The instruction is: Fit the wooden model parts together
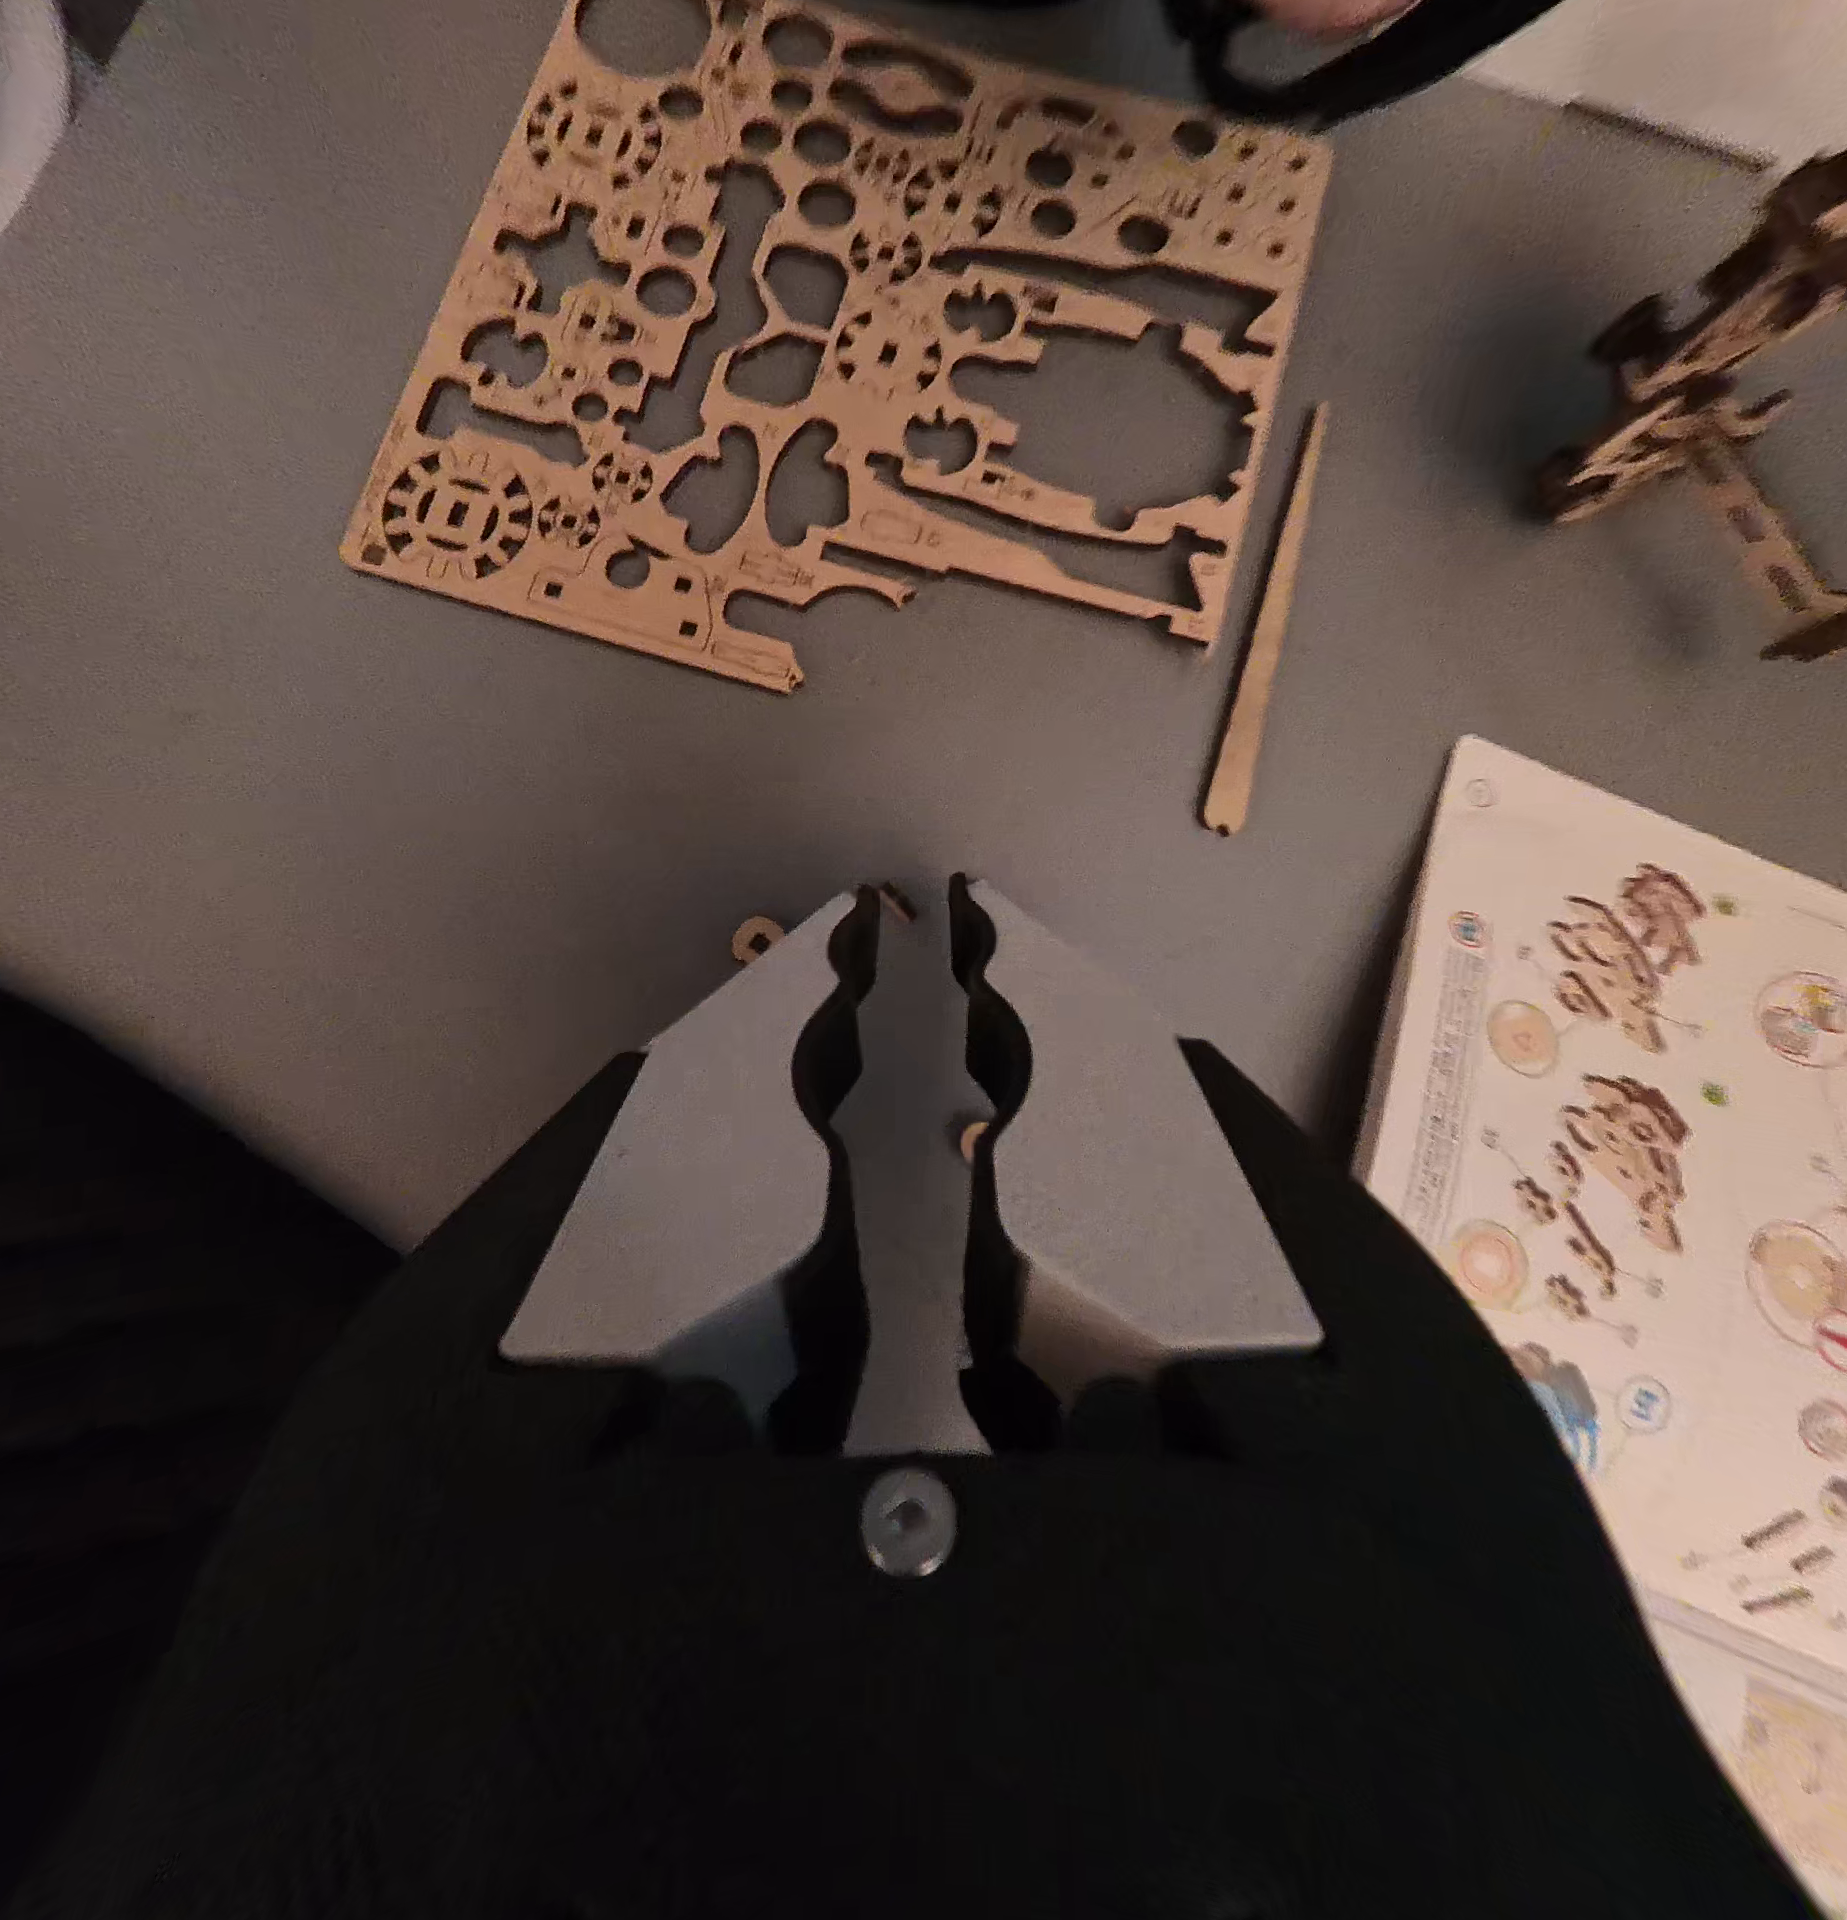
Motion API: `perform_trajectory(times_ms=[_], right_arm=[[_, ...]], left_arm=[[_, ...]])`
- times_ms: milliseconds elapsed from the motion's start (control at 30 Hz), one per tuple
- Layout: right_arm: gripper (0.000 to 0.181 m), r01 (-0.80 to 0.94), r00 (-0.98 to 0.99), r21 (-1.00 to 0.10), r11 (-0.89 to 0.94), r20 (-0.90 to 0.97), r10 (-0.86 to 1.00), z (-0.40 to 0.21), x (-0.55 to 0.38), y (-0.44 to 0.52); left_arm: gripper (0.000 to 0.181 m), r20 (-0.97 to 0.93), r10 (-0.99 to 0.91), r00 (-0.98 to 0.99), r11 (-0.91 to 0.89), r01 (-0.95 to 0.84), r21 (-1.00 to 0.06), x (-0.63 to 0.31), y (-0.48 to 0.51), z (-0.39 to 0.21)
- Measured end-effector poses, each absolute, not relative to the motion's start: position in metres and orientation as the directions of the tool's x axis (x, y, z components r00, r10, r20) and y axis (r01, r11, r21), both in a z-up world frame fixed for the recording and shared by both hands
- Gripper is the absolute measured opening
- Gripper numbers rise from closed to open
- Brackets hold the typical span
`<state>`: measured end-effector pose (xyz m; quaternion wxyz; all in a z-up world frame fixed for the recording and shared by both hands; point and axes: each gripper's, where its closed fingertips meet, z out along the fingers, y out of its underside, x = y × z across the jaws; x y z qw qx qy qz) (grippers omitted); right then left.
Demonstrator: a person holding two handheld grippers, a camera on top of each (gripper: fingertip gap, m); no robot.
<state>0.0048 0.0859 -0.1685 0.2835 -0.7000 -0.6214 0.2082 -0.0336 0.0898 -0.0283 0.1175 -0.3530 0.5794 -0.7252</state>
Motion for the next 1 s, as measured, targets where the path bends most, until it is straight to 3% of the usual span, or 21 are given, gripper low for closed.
perform_trajectory(times_ms=[267,433,600,800,1000], right_arm=[[0.015,0.763,0.149,-0.632,-0.131,-0.025,0.989,-0.179,0.006,0.084],[0.002,0.74,0.153,-0.653,-0.16,-0.069,0.986,-0.179,0.006,0.083],[0.001,0.701,0.297,-0.653,-0.285,-0.096,0.95,-0.178,0.01,0.083],[0.0,0.376,0.503,-0.76,-0.53,-0.313,0.806,-0.138,0.014,0.06],[0.0,0.135,0.604,-0.766,-0.629,-0.44,0.665,-0.132,0.029,0.057]], left_arm=[[0.004,0.38,-0.561,-0.736,-0.297,-0.249,-0.922,-0.034,0.086,-0.027],[0.004,0.378,-0.564,-0.734,-0.3,-0.244,-0.922,-0.034,0.085,-0.027],[0.004,0.376,-0.592,-0.712,-0.299,-0.239,-0.924,-0.031,0.09,-0.03],[0.004,0.409,-0.616,-0.673,-0.342,-0.239,-0.909,-0.025,0.102,-0.031],[0.004,0.454,-0.566,-0.688,-0.382,-0.268,-0.884,-0.025,0.099,-0.032]])
